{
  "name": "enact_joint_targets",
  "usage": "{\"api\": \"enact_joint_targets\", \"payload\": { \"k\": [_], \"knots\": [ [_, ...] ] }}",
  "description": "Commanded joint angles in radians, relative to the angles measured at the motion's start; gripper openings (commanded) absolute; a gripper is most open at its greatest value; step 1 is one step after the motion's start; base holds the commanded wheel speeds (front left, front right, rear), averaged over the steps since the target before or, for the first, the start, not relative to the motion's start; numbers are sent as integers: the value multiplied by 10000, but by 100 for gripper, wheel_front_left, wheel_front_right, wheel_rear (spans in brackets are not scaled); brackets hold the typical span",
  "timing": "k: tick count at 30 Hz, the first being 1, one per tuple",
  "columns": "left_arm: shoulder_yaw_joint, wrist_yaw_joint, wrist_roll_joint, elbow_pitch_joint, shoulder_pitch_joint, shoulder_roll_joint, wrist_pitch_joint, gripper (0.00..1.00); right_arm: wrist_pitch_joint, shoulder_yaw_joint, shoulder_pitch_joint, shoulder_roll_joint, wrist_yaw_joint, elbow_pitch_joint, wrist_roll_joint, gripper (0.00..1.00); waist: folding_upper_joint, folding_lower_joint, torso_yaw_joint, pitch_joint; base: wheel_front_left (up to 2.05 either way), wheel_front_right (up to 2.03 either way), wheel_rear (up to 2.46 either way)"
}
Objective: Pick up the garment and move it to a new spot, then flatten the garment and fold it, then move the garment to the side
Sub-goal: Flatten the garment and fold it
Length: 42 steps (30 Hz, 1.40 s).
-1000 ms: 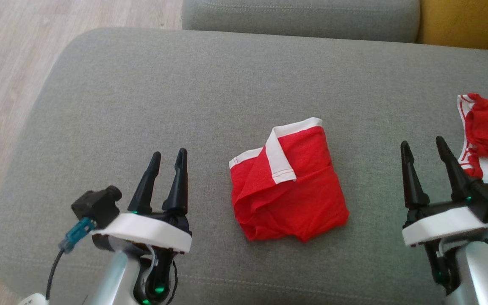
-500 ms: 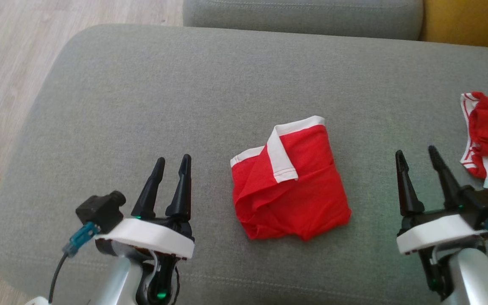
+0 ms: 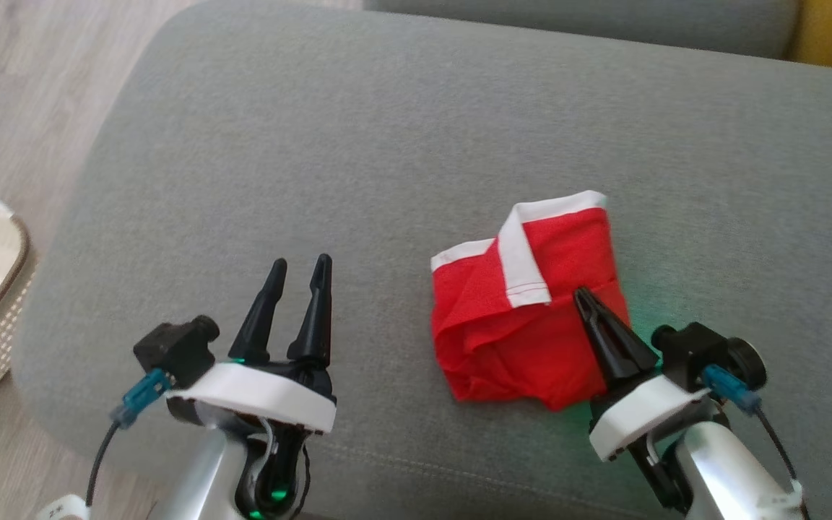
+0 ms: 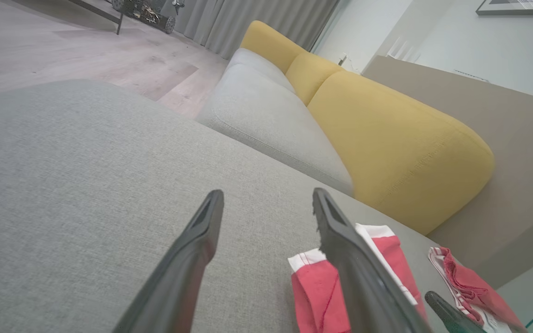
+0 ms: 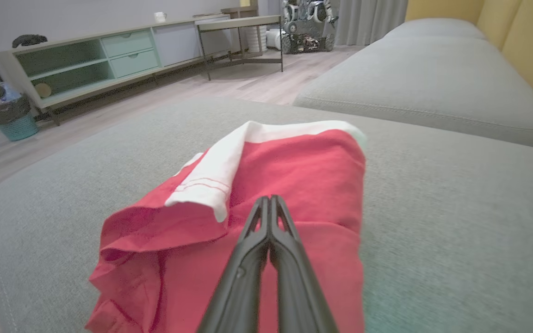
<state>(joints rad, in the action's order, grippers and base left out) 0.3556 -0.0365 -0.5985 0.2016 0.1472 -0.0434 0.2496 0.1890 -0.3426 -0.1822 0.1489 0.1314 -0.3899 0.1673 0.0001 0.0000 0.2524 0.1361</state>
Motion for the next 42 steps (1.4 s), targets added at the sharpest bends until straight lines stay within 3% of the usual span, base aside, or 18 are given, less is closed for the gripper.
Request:
{"api": "enact_joint_targets", "payload": {
  "k": [1, 12, 29, 42],
  "knots": [
    [-275, -6, -28, -315, 470, -68, 122, 100, 87, -298, -394, 152, -7, 116, 106, 0, -1, 0, 204, 118, 0, 0, 0],
    [-332, 14, -77, -327, 521, -68, 122, 100, 83, -1861, -1294, 473, -7, -1417, 808, 0, -1, 0, 695, 184, 0, 0, 0],
    [-358, 34, -97, -376, 542, -68, 122, 100, 221, -4152, -3115, 512, -7, -2216, 1819, 0, -1, 0, 710, 271, 0, 0, 0],
    [-194, 78, -271, -382, 579, -68, 122, 100, 122, -4789, -4593, 450, -7, -3552, 2412, 0, -1, 0, 1097, 288, 0, 0, 0]
  ]
}}
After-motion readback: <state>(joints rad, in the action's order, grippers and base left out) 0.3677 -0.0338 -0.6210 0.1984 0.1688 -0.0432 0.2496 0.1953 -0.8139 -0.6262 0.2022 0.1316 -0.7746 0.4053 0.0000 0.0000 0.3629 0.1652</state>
